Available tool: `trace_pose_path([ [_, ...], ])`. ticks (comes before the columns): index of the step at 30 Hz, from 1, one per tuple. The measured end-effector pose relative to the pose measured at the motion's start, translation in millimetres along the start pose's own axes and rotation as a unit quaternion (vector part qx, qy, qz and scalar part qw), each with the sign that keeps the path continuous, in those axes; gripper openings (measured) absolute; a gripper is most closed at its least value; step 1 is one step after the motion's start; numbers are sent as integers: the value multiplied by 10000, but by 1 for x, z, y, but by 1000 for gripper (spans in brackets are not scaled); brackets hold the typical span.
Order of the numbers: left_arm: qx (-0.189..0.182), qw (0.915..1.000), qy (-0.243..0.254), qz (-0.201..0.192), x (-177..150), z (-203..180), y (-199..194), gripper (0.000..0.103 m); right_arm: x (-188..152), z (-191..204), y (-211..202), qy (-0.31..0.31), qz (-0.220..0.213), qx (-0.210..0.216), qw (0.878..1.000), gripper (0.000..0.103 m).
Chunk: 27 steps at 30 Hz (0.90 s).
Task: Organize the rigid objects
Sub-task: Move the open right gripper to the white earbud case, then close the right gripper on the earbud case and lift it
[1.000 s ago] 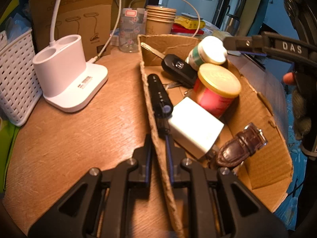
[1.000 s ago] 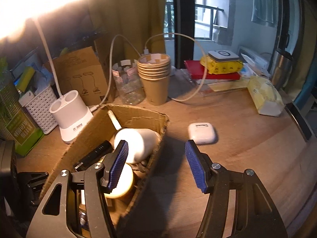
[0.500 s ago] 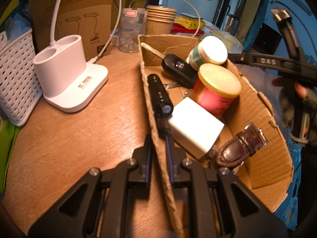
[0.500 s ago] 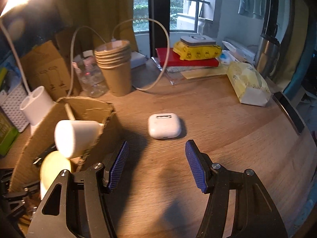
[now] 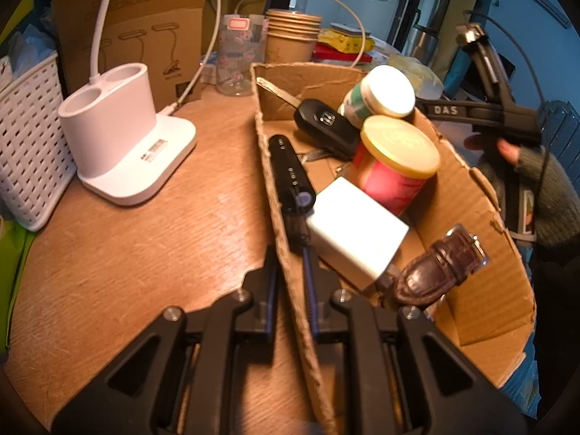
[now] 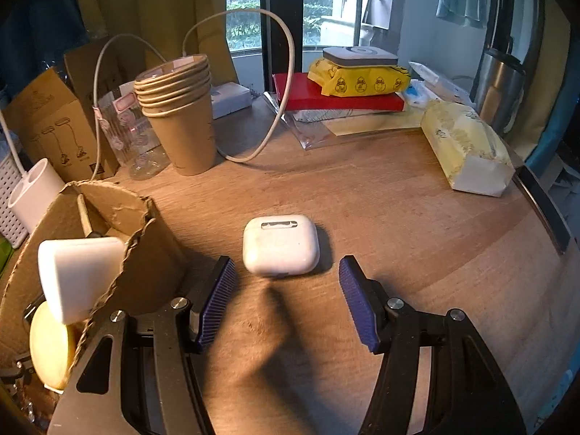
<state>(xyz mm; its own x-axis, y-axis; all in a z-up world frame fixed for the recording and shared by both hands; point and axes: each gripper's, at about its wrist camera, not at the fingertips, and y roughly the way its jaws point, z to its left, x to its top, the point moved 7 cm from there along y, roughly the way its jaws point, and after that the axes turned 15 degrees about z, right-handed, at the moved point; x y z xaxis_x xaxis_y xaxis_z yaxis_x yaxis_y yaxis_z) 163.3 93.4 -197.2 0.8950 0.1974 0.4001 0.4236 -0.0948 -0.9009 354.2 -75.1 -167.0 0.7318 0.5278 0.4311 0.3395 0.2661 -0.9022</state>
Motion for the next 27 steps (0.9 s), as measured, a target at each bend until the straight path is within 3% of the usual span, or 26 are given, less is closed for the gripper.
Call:
trace_pose_path([
  [16, -8, 10000, 0, 3, 0, 0, 1, 15, 21, 0, 28, -60, 53, 144, 9999, 65],
  [27, -8, 10000, -1, 4, 0, 0, 1, 15, 20, 2, 40, -108, 196, -54, 9997, 63],
])
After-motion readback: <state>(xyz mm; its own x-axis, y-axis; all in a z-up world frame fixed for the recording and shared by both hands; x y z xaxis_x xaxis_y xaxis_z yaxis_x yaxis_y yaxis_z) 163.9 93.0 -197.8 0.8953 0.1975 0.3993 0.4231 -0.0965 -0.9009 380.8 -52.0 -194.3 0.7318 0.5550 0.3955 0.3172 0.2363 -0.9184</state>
